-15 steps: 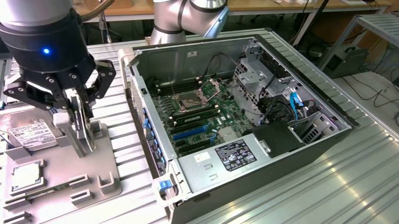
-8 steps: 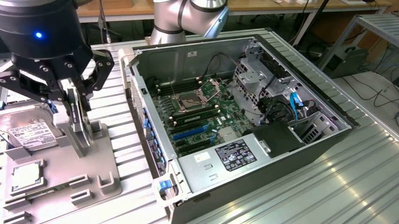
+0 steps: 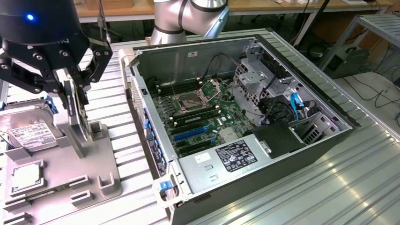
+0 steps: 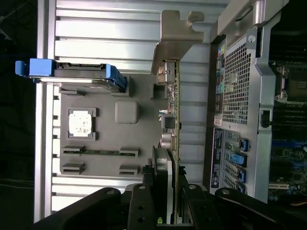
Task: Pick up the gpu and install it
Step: 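Pick up the gpu and move the gpu toward the slot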
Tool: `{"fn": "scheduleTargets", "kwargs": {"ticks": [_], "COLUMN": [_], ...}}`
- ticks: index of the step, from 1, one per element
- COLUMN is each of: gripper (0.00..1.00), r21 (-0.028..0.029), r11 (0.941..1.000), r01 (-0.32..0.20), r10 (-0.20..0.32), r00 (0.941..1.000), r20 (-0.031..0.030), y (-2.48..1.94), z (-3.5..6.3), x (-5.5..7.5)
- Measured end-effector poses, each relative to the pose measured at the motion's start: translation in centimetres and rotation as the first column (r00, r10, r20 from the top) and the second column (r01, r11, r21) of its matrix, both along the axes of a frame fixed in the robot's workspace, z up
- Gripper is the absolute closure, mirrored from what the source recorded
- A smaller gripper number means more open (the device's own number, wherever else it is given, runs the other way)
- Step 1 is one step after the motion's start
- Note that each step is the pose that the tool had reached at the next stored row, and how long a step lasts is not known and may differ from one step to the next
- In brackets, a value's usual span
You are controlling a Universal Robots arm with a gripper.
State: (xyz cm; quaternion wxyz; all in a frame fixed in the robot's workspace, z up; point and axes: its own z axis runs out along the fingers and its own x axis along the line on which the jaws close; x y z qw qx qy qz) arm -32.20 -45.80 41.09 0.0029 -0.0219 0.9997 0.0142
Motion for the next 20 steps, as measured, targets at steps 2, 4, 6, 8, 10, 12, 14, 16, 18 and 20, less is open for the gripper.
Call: {"fn": "scheduleTargets", "kwargs": {"ticks": [2,4,6,8,10,12,14,16,18,20], "gripper": [0.72,0.72,0.72,0.72,0.72,0.72,0.72,0.72,0.72,0.72], "r21": [0.0000,0.0000,0.0001,-0.0001,-0.0189,-0.0197,-0.0197,-0.0197,-0.0197,-0.0197], "r11": [1.0000,1.0000,1.0000,1.0000,0.9998,0.9998,0.9998,0.9998,0.9998,0.9998], "r01": [0.000,0.000,0.000,0.000,0.000,0.000,0.000,0.000,0.000,0.000], "r10": [0.000,0.000,0.000,0.000,0.000,0.000,0.000,0.000,0.000,0.000], "r00": [1.0000,1.0000,1.0000,1.0000,1.0000,1.0000,1.0000,1.0000,1.0000,1.0000], "r20": [0.0000,-0.0001,0.0004,0.0003,0.0003,0.0003,0.0003,0.0003,0.0003,0.0003], "y": [0.00,0.00,0.00,0.00,0.00,0.00,0.00,0.00,0.00,0.00], "z": [0.41,0.80,2.10,2.10,2.10,2.09,2.08,2.08,2.08,2.08], "x": [0.0,0.0,0.0,1.2,2.1,2.8,3.7,5.1,6.8,9.3]}}
